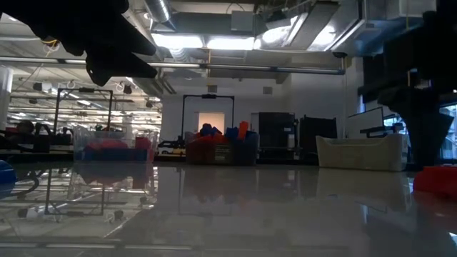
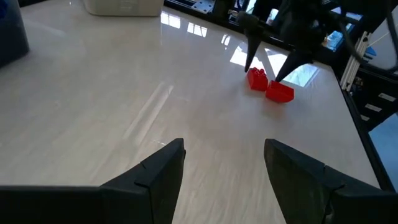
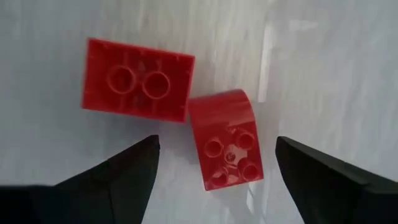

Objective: Sort blocks by size

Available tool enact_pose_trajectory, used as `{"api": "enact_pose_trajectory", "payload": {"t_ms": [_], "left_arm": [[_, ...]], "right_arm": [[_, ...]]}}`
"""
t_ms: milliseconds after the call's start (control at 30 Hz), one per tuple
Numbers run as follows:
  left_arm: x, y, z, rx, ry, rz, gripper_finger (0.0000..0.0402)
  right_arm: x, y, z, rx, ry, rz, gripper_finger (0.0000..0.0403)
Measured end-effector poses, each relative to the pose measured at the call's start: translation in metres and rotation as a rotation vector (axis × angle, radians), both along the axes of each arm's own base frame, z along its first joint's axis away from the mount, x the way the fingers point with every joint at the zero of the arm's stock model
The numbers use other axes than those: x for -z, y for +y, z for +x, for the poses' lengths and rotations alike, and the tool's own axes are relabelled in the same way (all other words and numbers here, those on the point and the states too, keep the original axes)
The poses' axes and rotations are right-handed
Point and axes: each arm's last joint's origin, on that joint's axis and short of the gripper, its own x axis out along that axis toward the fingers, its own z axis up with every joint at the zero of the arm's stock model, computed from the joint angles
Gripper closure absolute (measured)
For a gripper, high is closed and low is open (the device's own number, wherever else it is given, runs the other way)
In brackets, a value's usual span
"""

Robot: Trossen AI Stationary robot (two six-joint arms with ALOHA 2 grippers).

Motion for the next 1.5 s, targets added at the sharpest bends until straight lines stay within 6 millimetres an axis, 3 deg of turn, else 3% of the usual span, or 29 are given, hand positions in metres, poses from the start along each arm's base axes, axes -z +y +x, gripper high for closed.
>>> {"api": "enact_pose_trajectory", "payload": {"t_ms": [133,467,800,1133,1500], "left_arm": [[0.0,0.0,0.0,0.001,0.001,0.002,0.0192],[0.0,0.0,0.0,0.0,0.0,0.0,0.0192],[0.0,0.0,0.0,-0.001,0.0,-0.001,0.0192],[0.0,0.0,0.0,0.0,-0.002,-0.002,0.0192],[0.0,0.0,0.0,0.0,0.0,-0.001,0.0192]], "right_arm": [[0.009,0.001,0.001,-0.008,0.029,-0.027,0.0111],[0.012,0.002,0.003,-0.066,0.026,-0.051,0.0264],[0.008,-0.002,0.001,-0.002,0.035,-0.119,0.0264],[-0.029,-0.008,0.008,0.077,0.036,-0.344,0.0265],[-0.055,-0.062,0.016,0.25,0.122,-0.485,0.0265]]}}
